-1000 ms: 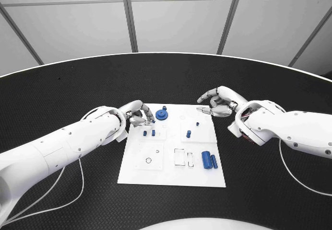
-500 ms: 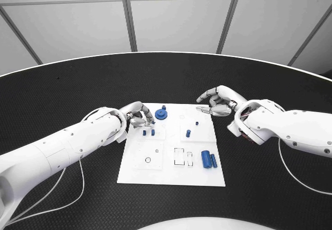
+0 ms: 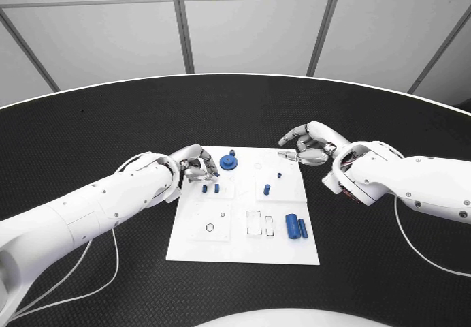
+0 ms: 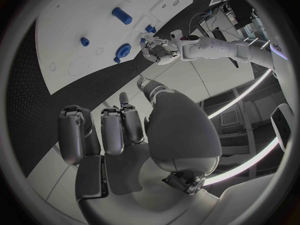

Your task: Assemble the parts on the task board

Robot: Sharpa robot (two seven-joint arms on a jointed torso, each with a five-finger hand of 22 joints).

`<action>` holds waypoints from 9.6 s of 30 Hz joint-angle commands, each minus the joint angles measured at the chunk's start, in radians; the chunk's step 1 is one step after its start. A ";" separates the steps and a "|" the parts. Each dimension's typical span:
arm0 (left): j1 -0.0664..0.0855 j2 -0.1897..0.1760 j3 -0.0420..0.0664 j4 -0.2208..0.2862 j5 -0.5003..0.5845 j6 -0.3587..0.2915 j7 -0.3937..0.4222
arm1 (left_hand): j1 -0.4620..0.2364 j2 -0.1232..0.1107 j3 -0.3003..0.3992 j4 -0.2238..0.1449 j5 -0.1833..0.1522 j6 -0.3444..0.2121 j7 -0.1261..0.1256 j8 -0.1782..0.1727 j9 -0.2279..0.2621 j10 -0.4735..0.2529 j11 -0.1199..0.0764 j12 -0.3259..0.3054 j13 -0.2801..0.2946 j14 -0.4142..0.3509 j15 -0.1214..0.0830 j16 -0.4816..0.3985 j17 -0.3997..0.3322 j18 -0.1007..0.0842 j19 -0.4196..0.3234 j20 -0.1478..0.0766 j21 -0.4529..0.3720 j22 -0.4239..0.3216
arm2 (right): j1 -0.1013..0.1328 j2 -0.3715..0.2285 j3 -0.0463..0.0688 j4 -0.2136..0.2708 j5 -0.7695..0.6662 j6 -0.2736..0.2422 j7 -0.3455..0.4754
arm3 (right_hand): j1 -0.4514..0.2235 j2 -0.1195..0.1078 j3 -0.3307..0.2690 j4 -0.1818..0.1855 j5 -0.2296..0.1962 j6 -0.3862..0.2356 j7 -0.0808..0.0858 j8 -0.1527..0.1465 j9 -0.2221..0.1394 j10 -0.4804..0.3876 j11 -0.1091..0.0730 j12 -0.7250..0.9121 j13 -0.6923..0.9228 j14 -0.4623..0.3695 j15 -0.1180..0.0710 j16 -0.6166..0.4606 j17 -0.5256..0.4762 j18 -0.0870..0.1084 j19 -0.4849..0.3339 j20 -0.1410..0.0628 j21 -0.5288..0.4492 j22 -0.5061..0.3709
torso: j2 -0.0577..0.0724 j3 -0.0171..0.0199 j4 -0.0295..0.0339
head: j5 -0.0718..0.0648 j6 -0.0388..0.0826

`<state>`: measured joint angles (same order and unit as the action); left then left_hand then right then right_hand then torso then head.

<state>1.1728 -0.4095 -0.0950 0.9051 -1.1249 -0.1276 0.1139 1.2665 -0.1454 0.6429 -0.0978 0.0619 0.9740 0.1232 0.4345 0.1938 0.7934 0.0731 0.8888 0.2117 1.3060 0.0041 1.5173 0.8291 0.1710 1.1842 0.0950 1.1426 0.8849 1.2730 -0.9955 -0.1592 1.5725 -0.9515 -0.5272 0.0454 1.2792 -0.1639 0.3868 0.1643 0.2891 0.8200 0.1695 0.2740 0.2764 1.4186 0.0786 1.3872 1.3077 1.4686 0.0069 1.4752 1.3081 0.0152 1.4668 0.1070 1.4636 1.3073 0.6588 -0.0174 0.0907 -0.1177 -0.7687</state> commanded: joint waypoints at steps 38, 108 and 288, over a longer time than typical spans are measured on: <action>0.000 -0.005 0.000 0.002 -0.039 -0.003 -0.008 | 0.017 0.014 0.004 0.001 -0.005 0.001 0.007 -0.003 0.005 -0.003 0.000 -0.002 -0.002 0.002 0.002 0.007 -0.014 -0.020 0.007 0.002 0.005 0.008 | 0.000 -0.002 0.000 0.000 0.000 0.000 -0.001 | -0.006 0.001 0.005 0.001 0.004 0.005 -0.001 0.005 -0.002 0.006 0.000 0.005 0.081 0.059 -0.007 -0.001 0.071 0.016 0.051 -0.007 -0.004 0.166 | 0.000 0.0003 -0.0002 | 0.001 0.000; 0.000 0.022 0.000 -0.003 -0.056 0.036 -0.043 | 0.021 0.009 -0.001 -0.001 -0.008 -0.012 0.010 -0.010 0.006 -0.008 0.002 -0.003 -0.005 0.014 0.004 0.012 0.028 -0.019 0.003 0.004 0.003 0.003 | 0.000 -0.003 0.000 0.004 0.000 -0.001 -0.003 | -0.006 0.001 0.005 0.001 0.004 0.005 -0.001 0.005 -0.002 0.006 0.000 0.005 0.081 0.059 -0.007 -0.001 0.071 0.016 0.051 -0.007 -0.004 0.166 | -0.001 0.0002 0.0001 | -0.008 -0.002; 0.124 -0.364 0.001 0.419 1.015 0.051 0.025 | 0.053 -0.018 0.022 -0.014 -0.007 -0.076 0.055 -0.124 -0.038 -0.035 0.049 -0.107 -0.144 -0.271 0.041 -0.147 -0.573 0.016 -0.146 0.039 -0.147 -0.208 | -0.001 0.028 0.000 -0.077 -0.518 0.226 -0.134 | 0.023 -0.058 0.203 -0.087 -0.074 0.102 -0.030 0.060 0.010 -0.364 -0.003 -1.109 -0.937 0.015 -0.014 -0.163 -0.118 0.074 -0.041 -0.018 -0.289 -0.053 | -0.010 0.0002 0.0003 | -0.035 0.034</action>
<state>1.2966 -0.7589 -0.0944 1.3066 -0.1789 -0.0827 0.1342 1.3302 -0.1625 0.6653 -0.1143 0.0572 0.8924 0.1800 0.3146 0.1564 0.7463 0.1247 0.7819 0.0670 1.0398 0.0483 1.3738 0.2577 0.1785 1.0434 0.1358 0.9992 0.6789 1.2726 -0.9708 -0.1592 1.4959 -1.3843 -0.3189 -0.0761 1.3040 -0.2127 0.5908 0.0813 0.2188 0.9211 0.1440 0.3275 0.2853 1.0496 0.0739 0.2824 0.3759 1.4653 -0.0041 1.3127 1.1910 0.0854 1.4188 0.0874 1.1713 1.2538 0.6489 -0.0175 0.0925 -0.1477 -0.7376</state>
